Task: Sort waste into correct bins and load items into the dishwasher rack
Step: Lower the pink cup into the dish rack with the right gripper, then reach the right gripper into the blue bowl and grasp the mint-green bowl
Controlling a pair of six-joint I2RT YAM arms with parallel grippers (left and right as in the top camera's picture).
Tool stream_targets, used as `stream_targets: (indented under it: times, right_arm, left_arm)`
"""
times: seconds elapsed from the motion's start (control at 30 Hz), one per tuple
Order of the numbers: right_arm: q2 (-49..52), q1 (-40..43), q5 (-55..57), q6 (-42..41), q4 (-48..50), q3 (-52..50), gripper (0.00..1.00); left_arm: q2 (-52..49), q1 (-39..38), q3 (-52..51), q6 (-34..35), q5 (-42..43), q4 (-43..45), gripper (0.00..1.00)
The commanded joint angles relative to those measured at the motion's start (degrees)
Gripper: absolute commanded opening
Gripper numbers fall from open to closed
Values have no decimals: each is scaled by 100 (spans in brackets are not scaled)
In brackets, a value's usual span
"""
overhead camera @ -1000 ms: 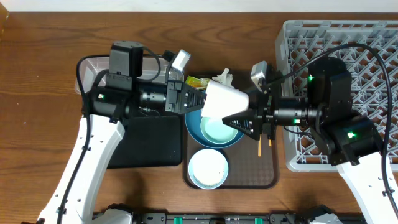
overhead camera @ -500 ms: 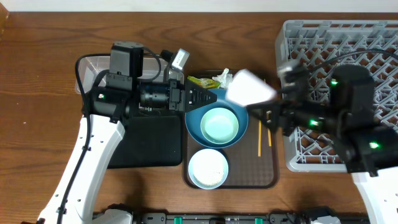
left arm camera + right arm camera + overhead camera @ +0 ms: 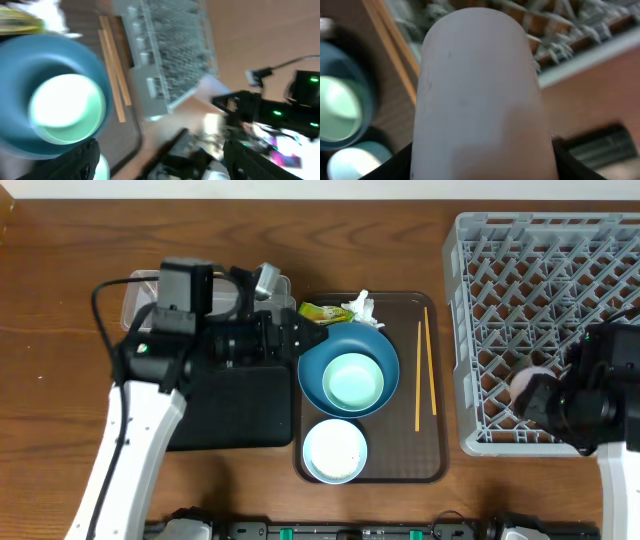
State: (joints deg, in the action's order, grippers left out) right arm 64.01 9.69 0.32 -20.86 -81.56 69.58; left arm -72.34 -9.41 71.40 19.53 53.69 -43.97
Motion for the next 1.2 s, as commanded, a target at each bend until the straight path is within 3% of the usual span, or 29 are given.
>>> stream_targets:
  times: [0.0,0.27,0.47,0.6,0.73,0.87,1.0,1.17]
  right_arm:
    - [330,166,455,-225,-28,13,47]
    - [1475,573,393,50,-9,-74,48]
    - [2225,599,98,358,-2,-175,49]
    - [2413,599,138,348,203,-232,70]
    - [2273,586,133,267,483,-120,74]
    - [1790,452,85,461,494,170,76]
    - [1045,35,-994,1244,857,350,72]
    - [396,-955,-2028,1309,1744,348,63]
  left_arm:
    - [431,24,85,-50,-1419,-289,81]
    - [984,24,85,-363,-2616,-1045,83]
    - [1036,24,85,-446,-2892,-1235,83]
    - [1036,24,85,-446,-2894,-1246,84]
    - [1054,24,94,-603,-2929,-1285,88]
    - [1143,24,393,-595,-3958,-1788,90]
    - [1263,24,872,-546,-5156,-2286,91]
    - [1440,24,953,-326,-5318,-2312,90]
